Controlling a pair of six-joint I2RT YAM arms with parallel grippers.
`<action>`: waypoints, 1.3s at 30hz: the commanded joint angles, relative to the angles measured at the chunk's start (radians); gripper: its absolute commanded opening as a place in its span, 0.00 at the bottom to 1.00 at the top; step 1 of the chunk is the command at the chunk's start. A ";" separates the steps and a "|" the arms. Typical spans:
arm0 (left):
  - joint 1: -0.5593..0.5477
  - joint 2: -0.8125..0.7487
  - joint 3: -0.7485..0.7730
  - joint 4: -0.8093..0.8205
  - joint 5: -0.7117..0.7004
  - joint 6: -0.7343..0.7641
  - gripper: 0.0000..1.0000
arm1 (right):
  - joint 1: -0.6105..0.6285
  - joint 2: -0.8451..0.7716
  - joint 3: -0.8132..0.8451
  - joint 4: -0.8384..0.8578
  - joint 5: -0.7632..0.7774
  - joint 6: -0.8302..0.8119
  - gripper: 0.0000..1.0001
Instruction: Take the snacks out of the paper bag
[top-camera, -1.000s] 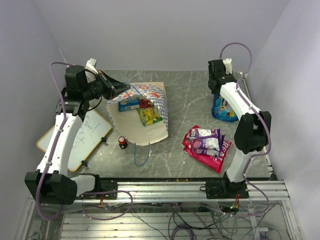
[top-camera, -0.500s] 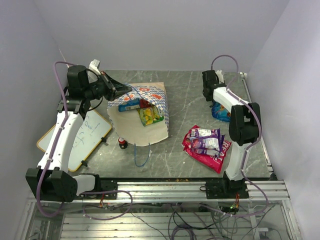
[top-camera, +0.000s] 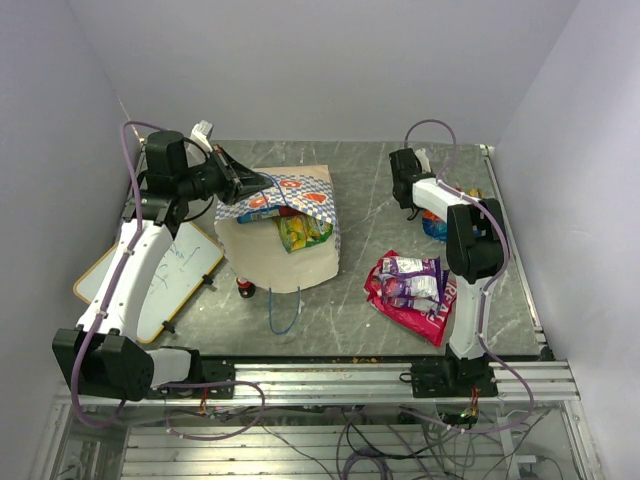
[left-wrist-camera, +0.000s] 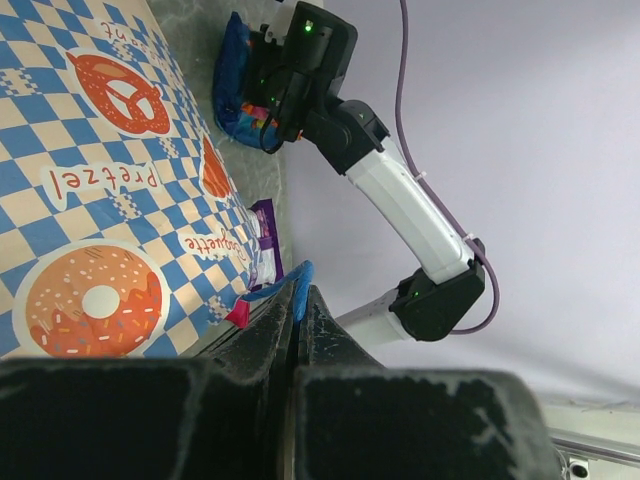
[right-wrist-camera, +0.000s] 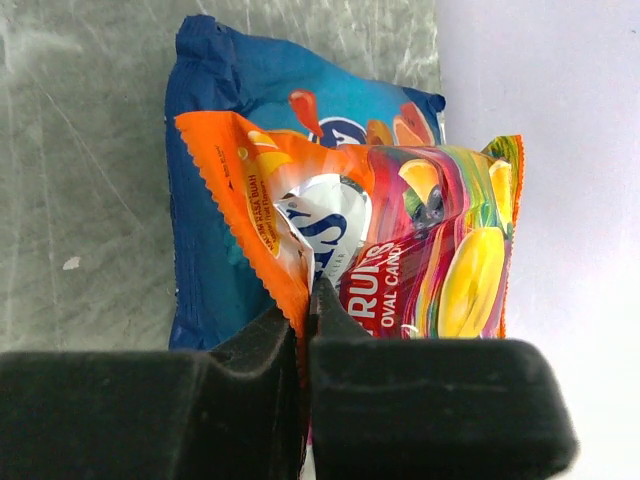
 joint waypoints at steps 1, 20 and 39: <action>-0.014 -0.003 0.031 -0.009 0.032 0.021 0.07 | -0.019 0.034 -0.001 0.117 -0.068 -0.032 0.00; -0.015 0.011 0.062 -0.007 0.028 0.008 0.07 | -0.007 -0.288 0.061 -0.052 -0.308 0.046 0.73; -0.030 -0.018 0.047 -0.058 0.024 0.031 0.07 | 0.549 -0.796 -0.353 -0.084 -0.552 0.090 0.95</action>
